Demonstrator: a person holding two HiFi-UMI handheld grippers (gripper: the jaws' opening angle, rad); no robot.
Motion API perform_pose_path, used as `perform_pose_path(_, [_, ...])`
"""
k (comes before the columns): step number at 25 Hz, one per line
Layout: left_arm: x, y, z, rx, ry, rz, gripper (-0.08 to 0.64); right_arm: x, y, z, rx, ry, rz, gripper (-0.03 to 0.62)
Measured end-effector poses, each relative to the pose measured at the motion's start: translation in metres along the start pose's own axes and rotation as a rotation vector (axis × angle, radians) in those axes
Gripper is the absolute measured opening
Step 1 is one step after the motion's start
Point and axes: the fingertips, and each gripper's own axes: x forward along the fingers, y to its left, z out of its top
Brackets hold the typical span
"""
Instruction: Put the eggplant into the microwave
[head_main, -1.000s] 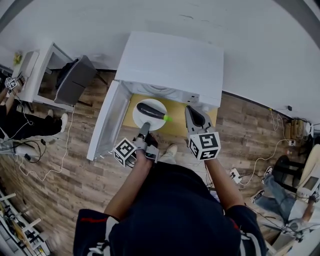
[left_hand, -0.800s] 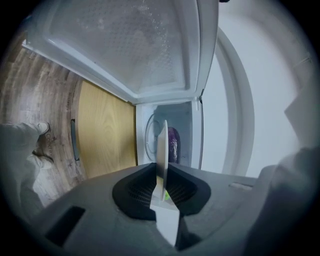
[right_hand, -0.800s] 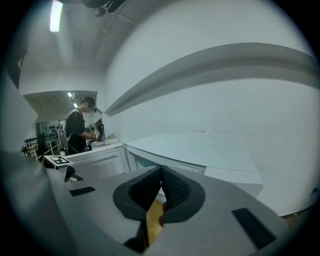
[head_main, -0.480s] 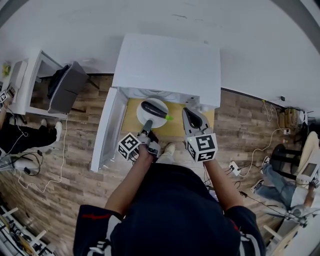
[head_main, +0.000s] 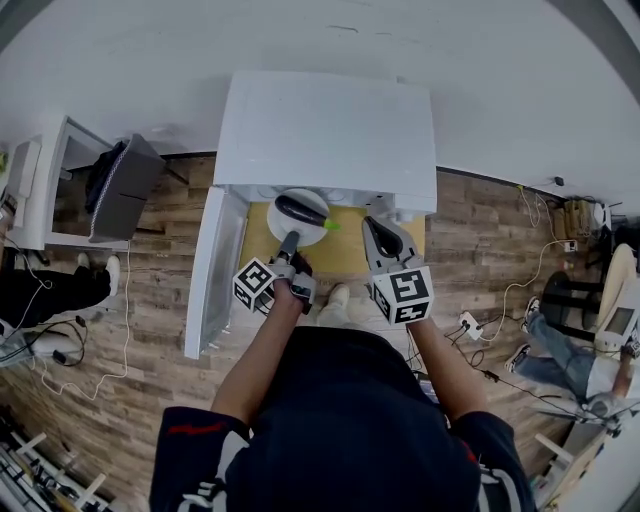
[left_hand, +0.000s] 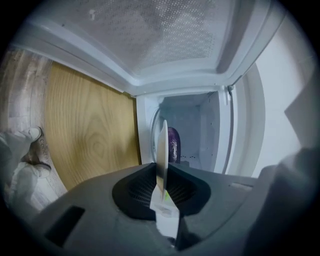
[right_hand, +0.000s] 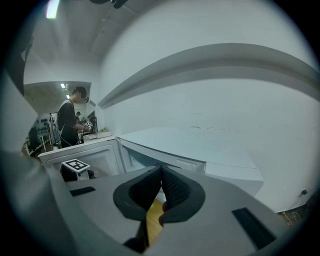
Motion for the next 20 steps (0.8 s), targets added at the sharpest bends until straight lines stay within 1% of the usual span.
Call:
perform_pose_path(8, [0.016,0.011,0.008,-0.016,-0.012,0.027,0.043,0.0,-0.004,-0.001,0.011,0.014,-0.017,0.011])
perform_pose_path(15, [0.033,0.014,0.015,-0.041,-0.015,0.025,0.041,-0.001,-0.011,-0.008,0.016,0.038,-0.042,0.011])
perform_pose_path(20, [0.048,0.014,0.016,-0.022,0.0,0.04,0.037,-0.001,-0.014,-0.009,0.014,0.042,-0.051,0.011])
